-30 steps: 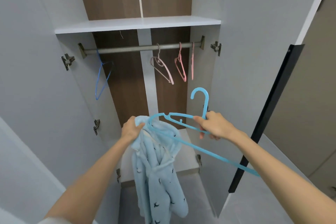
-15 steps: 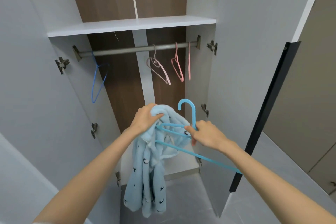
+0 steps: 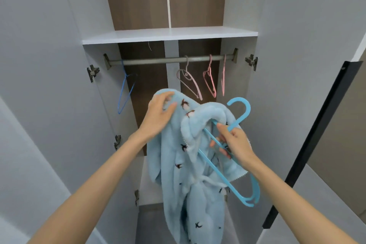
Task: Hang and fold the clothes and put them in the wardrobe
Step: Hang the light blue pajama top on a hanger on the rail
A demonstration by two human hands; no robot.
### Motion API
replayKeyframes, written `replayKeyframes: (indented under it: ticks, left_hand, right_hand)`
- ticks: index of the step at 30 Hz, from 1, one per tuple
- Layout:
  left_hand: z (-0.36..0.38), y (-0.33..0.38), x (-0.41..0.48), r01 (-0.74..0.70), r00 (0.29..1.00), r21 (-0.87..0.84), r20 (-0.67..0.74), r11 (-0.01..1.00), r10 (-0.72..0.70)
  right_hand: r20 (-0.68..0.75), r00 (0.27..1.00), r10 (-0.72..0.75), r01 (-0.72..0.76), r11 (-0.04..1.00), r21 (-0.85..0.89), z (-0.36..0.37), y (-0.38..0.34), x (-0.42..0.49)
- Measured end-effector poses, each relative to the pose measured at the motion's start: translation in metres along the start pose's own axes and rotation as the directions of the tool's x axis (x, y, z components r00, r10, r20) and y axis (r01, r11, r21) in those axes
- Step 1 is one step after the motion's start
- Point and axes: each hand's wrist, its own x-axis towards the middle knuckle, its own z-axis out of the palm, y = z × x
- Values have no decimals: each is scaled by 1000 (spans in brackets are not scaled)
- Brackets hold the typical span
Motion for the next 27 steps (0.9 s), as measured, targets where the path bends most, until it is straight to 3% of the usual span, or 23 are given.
replayKeyframes:
  ticks: [2, 5, 9, 12, 15, 19, 22, 24, 27]
  left_hand:
    - [-10, -15, 1, 63, 998, 155, -21, 986, -60]
    - [-23, -23, 9, 127, 992, 70, -20, 989, -126]
    - [-33, -16, 30, 97, 995, -11, 35, 995, -97]
    - [-27, -2, 37, 71, 995, -35, -72, 997, -74]
    - [-26, 16, 41, 42, 962, -126, -263, 991, -74]
    - [-32, 37, 42, -115, 960, -22, -258, 993, 105]
    - [-35, 42, 42, -182, 954, 8, -239, 983, 179]
    - [-40, 40, 47, -138, 960, 7, -244, 990, 136]
    - [-51, 34, 55, -63, 961, 0, -271, 998, 61]
  right_hand:
    - [-17, 999, -38, 39, 997, 60, -4, -7, 0]
    - [-55, 993, -105, 112, 986, 125, -10, -19, -1]
    - [-102, 984, -147, 159, 980, 123, -18, -26, -1]
    - [-150, 981, -120, 137, 984, 110, -20, -18, 5]
    - [-189, 979, -77, 76, 997, -14, -26, 1, 9]
    - [-220, 975, 23, -81, 962, -260, -34, 30, 8]
    - [-242, 962, 129, -138, 990, -17, -24, 38, 6]
    - [-206, 962, 181, -153, 978, 143, -11, 33, 8]
    - [-204, 971, 128, -102, 986, 134, -1, 19, 18]
